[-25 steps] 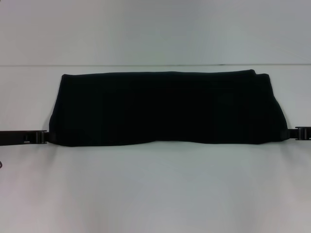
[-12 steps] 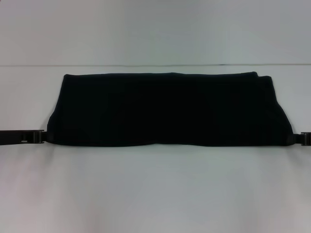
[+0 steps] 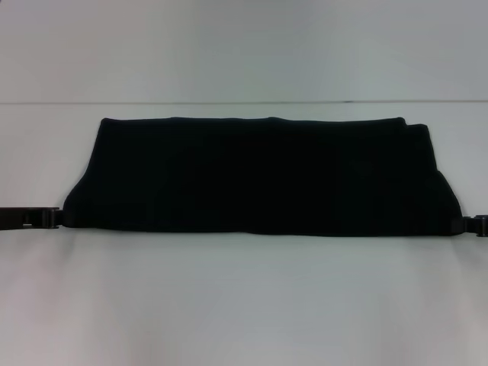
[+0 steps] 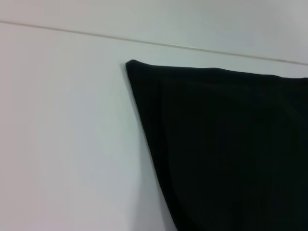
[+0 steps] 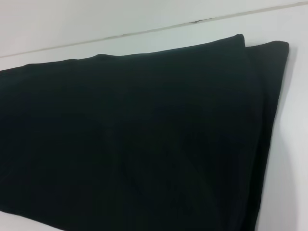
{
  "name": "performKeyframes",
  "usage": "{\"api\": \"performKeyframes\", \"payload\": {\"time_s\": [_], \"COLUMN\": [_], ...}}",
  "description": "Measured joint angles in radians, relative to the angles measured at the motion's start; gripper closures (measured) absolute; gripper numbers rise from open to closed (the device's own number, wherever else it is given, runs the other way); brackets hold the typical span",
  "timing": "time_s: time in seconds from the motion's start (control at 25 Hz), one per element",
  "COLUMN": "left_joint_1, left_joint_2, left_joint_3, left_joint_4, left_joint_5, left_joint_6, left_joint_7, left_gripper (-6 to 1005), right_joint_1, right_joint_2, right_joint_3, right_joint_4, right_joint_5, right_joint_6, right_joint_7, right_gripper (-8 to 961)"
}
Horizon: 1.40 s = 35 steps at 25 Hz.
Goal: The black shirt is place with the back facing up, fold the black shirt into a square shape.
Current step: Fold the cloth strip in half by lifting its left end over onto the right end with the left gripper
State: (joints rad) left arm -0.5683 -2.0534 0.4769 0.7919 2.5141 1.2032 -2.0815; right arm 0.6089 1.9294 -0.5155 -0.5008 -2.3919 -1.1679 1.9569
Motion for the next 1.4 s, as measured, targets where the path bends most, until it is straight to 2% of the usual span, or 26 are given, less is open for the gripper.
{"api": "performKeyframes", "payload": {"time_s": [0.8, 0.96, 1.16, 1.28, 1.4], "left_joint_1": [-0.001, -0.003, 0.011, 0.018, 0.011], "left_joint_2": [0.002, 0.002, -0.001, 0.001, 0.013], "left_joint_3": [-0.001, 0.000, -0.002, -0.028, -0.033], "left_joint_4": [0.011, 0.029, 0.081, 0.149, 0.173], "left_joint_5": [0.017, 0.039, 0.037, 0.028, 0.028], "left_joint_6": [-0.002, 0.007, 0.051, 0.155, 0.232], "left_joint_7": [-0.005, -0.023, -0.032, -0.063, -0.107], "left_gripper": [992, 991, 863, 759, 641], "right_joint_1": [0.003, 0.008, -0.014, -0.026, -0.029], "right_joint_2": [-0.001, 0.004, 0.030, 0.044, 0.046], "right_joint_3": [0.002, 0.002, 0.006, 0.041, 0.072], "right_joint_4": [-0.003, -0.043, -0.164, -0.240, -0.270], "right_joint_5": [0.000, 0.001, 0.002, 0.011, 0.063], "right_joint_6": [-0.004, -0.043, -0.094, -0.134, -0.182], "right_joint_7": [-0.004, -0.011, -0.006, -0.001, -0.023], "right_gripper": [794, 777, 756, 609, 476]}}
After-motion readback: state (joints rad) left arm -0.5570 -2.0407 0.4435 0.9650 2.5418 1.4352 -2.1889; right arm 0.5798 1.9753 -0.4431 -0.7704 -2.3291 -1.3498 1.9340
